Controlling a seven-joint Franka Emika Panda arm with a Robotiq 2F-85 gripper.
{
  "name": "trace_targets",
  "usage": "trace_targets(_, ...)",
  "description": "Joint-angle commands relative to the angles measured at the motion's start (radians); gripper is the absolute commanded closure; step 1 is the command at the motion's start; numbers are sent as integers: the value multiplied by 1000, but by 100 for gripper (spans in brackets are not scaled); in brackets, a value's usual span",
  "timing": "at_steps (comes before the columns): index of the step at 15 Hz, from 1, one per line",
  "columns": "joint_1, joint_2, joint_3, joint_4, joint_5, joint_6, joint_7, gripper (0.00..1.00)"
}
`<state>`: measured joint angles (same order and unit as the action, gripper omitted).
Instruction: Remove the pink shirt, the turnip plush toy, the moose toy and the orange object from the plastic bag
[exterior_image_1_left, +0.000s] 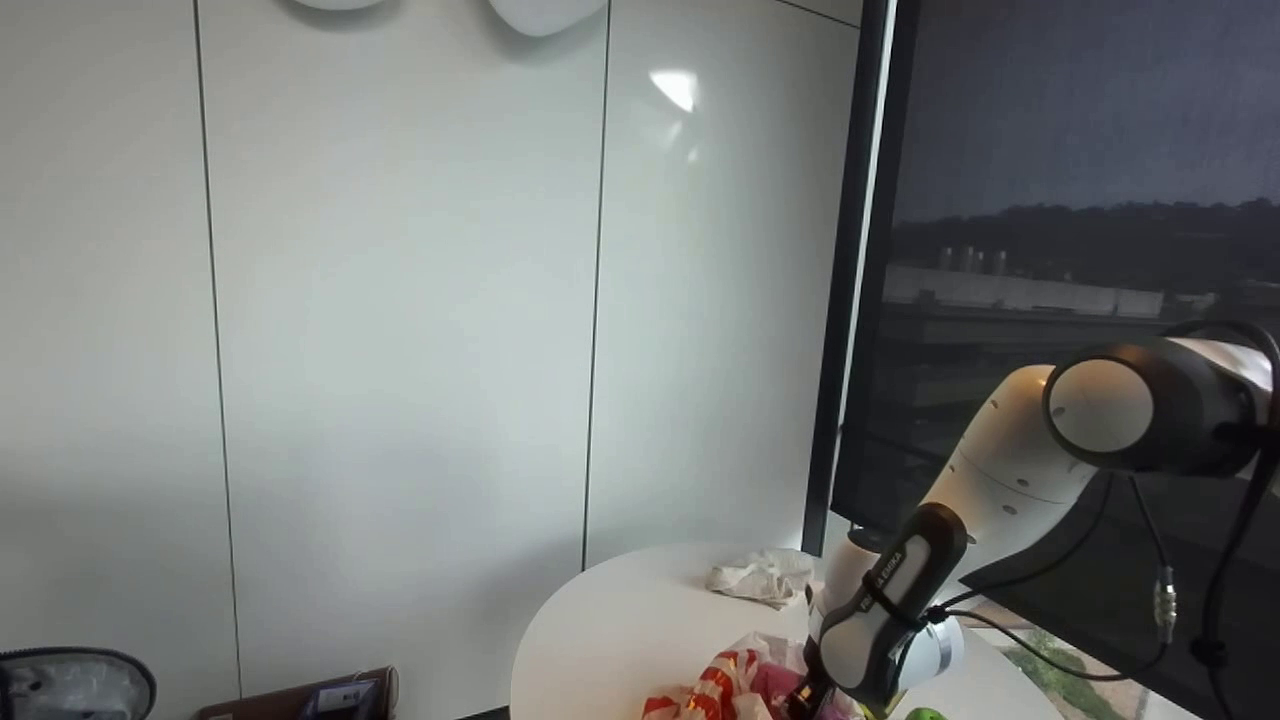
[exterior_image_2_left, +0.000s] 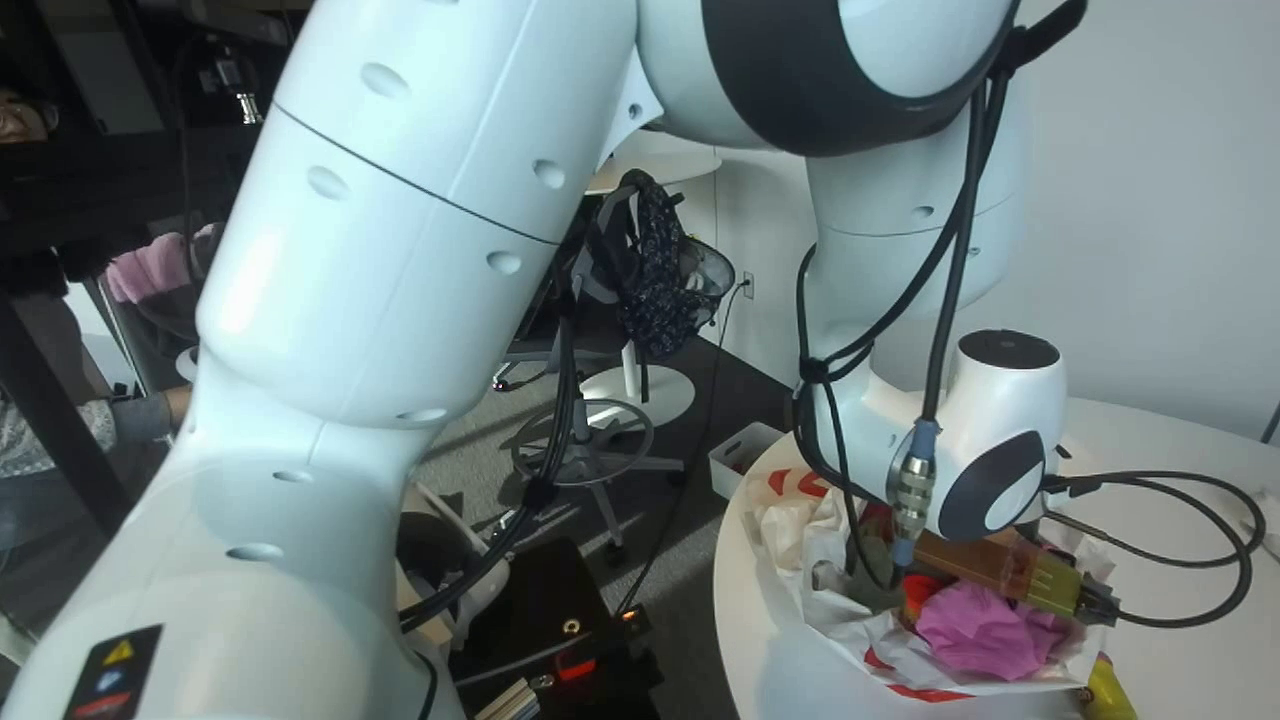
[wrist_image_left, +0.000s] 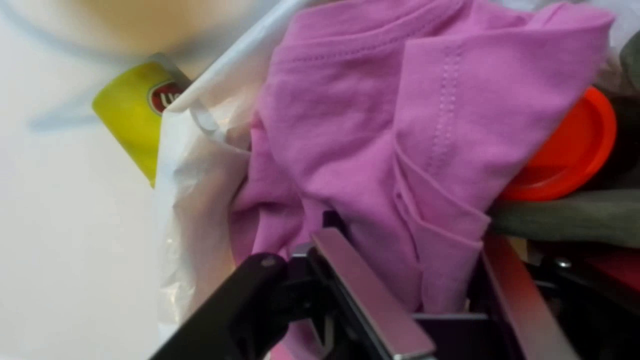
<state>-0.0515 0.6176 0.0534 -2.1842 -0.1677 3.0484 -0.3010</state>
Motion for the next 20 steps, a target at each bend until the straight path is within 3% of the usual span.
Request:
trace_targets(1, -9, -87, 2, -79, -7, -40, 19, 80)
trace_targets(3, -9, -163, 6, -121, 4, -104, 32, 93)
trace_targets(6, -36, -319, 36, -189, 36, -224, 20, 91)
trace_targets(10, -65, -522, 66, -240, 158, -355, -28, 91)
trace_targets(12, -31, -633, 3, -270, 112, -374, 26, 92)
trace_targets(16, -60, -836, -84, -320, 6, -341, 72, 91)
trace_targets(20, -168, -761, -157, -263, -181, -150, 139, 89)
